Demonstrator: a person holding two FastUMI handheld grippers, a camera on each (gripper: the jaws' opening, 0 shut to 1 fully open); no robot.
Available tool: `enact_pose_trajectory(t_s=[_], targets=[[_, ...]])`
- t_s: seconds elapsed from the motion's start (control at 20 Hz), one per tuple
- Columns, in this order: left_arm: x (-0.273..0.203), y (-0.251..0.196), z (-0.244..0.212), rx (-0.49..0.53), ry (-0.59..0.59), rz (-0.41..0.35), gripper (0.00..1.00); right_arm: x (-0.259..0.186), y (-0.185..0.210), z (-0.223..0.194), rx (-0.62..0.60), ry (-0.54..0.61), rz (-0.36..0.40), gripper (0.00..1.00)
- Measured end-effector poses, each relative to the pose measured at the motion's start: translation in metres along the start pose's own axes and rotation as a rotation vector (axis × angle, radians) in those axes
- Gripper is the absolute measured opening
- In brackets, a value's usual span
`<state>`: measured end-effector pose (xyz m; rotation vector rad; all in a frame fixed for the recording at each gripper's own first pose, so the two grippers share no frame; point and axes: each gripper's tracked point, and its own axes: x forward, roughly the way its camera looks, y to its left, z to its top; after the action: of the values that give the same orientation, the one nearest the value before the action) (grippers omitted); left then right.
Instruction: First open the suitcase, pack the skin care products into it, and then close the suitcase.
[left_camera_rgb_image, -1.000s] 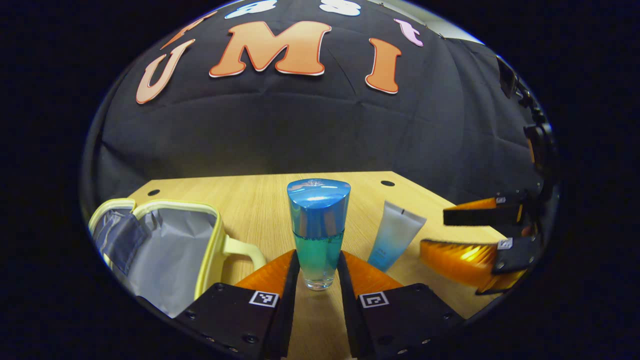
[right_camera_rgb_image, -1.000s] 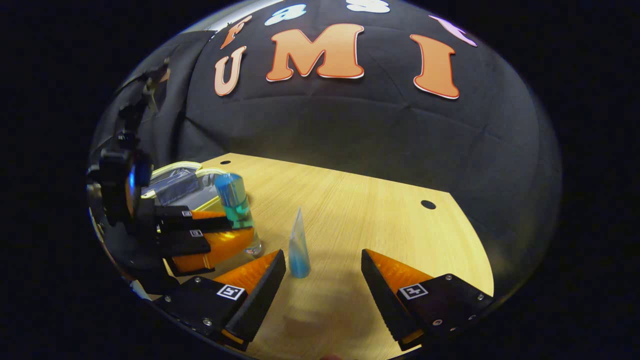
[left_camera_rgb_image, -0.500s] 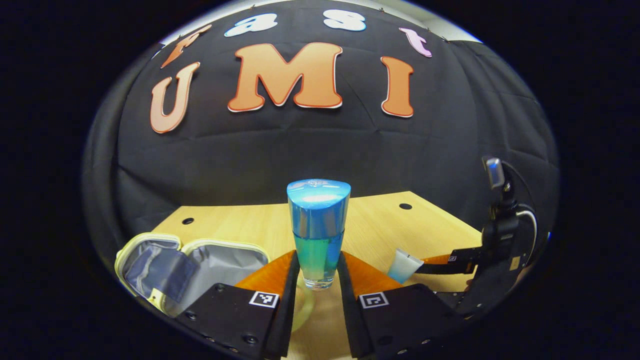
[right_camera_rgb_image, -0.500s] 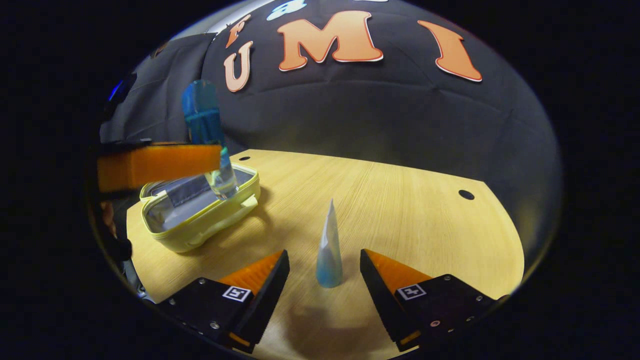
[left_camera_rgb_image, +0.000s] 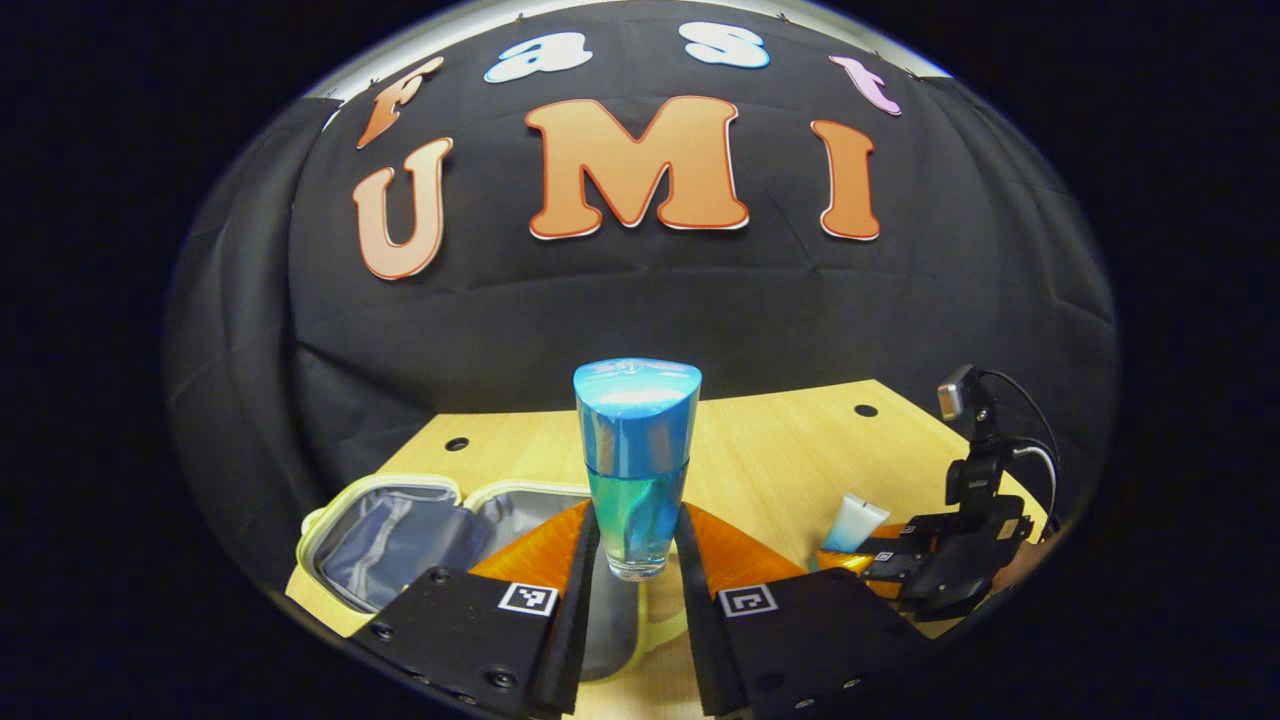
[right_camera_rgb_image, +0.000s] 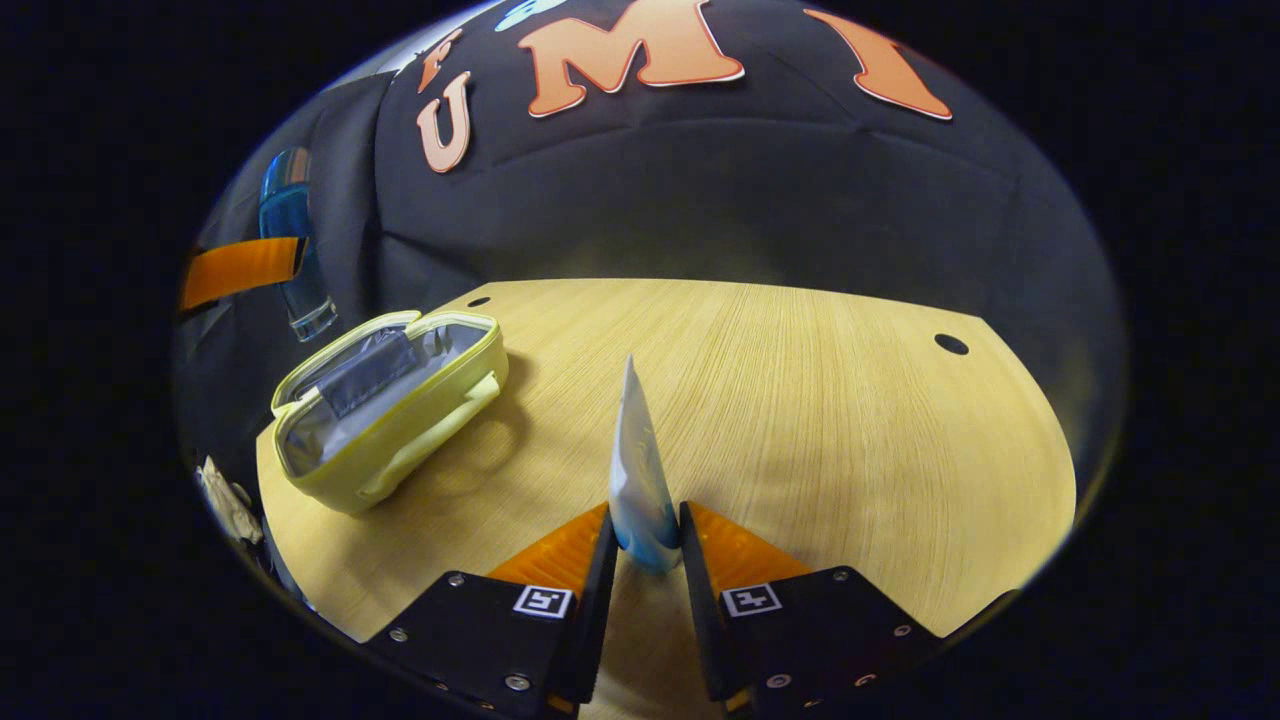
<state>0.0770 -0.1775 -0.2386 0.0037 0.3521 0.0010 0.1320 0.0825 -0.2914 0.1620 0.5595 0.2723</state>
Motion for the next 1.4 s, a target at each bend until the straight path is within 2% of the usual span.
enact_pose_trajectory(t_s=[0.3, 0.6, 0.85, 1.0, 1.2, 1.4], targets=[[-0.009, 0.038, 0.019, -0.015, -0.027, 0.035, 0.43, -0.043, 0.022, 0.053, -0.045, -0.064, 0.021, 0.4], [-0.014, 0.058, 0.027, -0.002, -0.035, 0.003, 0.43, -0.087, 0.042, 0.113, -0.078, -0.162, -0.01, 0.4], [-0.015, 0.082, 0.023, 0.012, -0.014, -0.041, 0.44, -0.107, 0.061, 0.15, -0.088, -0.238, -0.044, 0.4], [-0.006, 0.089, 0.008, 0.01, 0.048, -0.097, 0.44, -0.107, 0.073, 0.149, -0.089, -0.237, -0.063, 0.4], [0.007, 0.104, -0.02, -0.019, 0.129, -0.133, 0.44, -0.107, 0.095, 0.154, -0.101, -0.246, -0.077, 0.4], [0.021, 0.11, -0.053, -0.021, 0.234, -0.201, 0.44, -0.098, 0.121, 0.151, -0.066, -0.232, -0.088, 0.4]])
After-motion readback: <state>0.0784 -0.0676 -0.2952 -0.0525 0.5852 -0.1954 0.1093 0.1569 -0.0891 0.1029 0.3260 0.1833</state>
